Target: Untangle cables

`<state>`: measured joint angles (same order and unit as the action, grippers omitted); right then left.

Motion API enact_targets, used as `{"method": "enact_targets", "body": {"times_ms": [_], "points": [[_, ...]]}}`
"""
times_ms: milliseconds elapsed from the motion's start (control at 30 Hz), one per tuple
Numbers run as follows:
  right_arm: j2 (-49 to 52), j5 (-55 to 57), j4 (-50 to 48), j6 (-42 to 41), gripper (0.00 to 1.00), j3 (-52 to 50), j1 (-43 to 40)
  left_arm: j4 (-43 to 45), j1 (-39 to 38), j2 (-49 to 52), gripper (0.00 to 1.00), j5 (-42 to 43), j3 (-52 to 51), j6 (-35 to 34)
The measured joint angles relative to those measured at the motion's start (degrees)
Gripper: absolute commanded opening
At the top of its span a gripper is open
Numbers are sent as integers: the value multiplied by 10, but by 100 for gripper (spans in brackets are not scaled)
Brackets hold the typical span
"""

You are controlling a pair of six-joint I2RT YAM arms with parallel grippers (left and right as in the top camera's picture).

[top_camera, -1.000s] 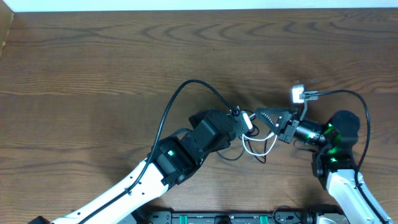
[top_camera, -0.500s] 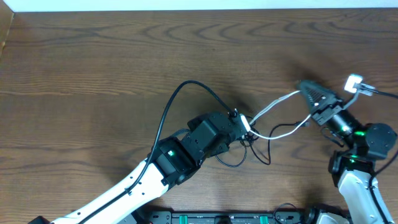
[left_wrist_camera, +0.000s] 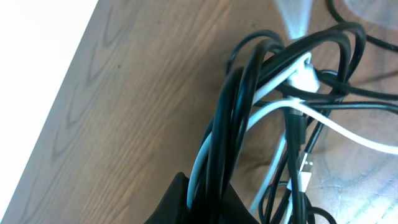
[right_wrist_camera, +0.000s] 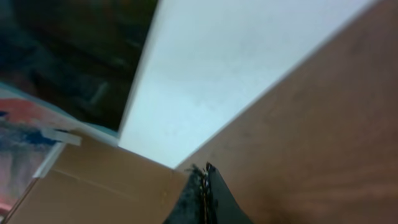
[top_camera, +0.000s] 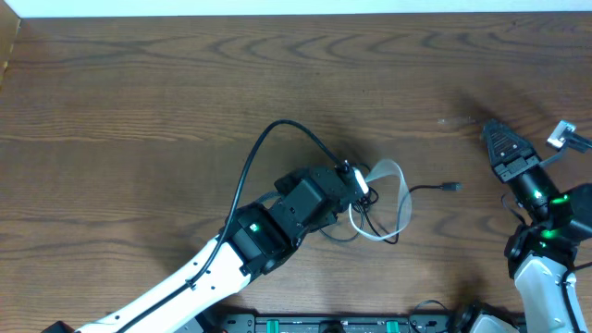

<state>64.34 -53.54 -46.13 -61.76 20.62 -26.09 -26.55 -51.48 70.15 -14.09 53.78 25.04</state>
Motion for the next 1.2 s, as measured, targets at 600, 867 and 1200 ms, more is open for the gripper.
{"method": "enact_targets", "body": {"times_ms": [600,867,1200], "points": [[0,-147,184,20,45,0,100,59,0,0,7,-13,0,-68],[0,-78,197,-33,46,0,246,60,0,0,7,-13,0,-66],[0,33,153,-86,43,0,315,59,0,0,8,-13,0,-66]]}}
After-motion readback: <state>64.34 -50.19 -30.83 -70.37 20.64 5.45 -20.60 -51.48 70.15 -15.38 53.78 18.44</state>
